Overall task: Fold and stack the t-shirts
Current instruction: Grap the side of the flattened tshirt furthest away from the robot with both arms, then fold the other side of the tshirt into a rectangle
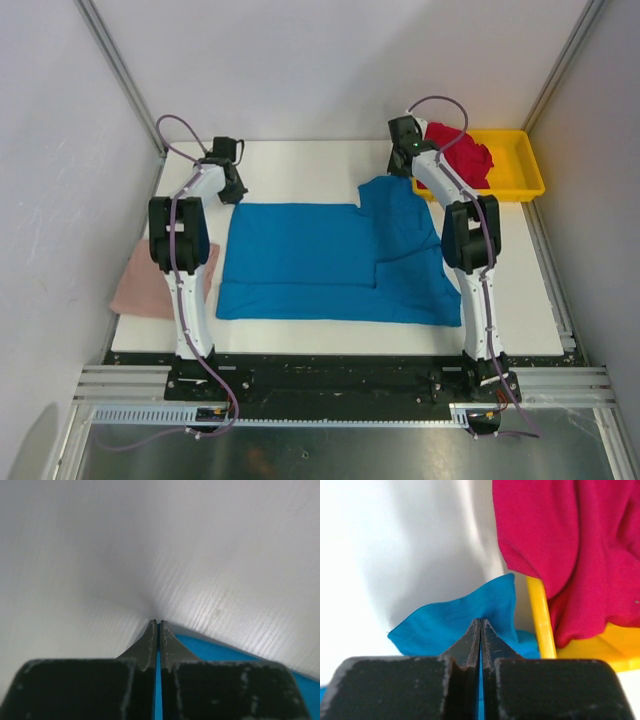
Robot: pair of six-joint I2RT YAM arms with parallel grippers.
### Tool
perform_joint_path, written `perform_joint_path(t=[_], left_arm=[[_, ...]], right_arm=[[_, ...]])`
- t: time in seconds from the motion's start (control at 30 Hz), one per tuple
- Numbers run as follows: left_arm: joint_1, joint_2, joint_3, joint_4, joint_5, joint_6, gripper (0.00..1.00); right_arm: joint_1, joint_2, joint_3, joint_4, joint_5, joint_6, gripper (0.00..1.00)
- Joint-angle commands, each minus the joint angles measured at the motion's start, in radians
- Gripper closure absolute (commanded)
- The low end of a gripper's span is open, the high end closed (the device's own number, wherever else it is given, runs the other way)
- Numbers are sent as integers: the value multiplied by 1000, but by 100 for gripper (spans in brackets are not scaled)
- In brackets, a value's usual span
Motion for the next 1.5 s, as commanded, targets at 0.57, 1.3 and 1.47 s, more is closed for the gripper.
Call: perform_joint_path(t=[0.57, 1.3, 1.47], left_arm=[[8, -329, -279, 101, 7, 19, 100], [6, -564, -631, 128, -30, -3, 100], [7, -569, -669, 136, -11, -26, 100]], right_arm=[[0, -462, -480, 144, -11, 94, 100], [12, -1017, -1142, 112, -132, 219, 100], [21, -1095, -1231, 122, -154, 222, 100]])
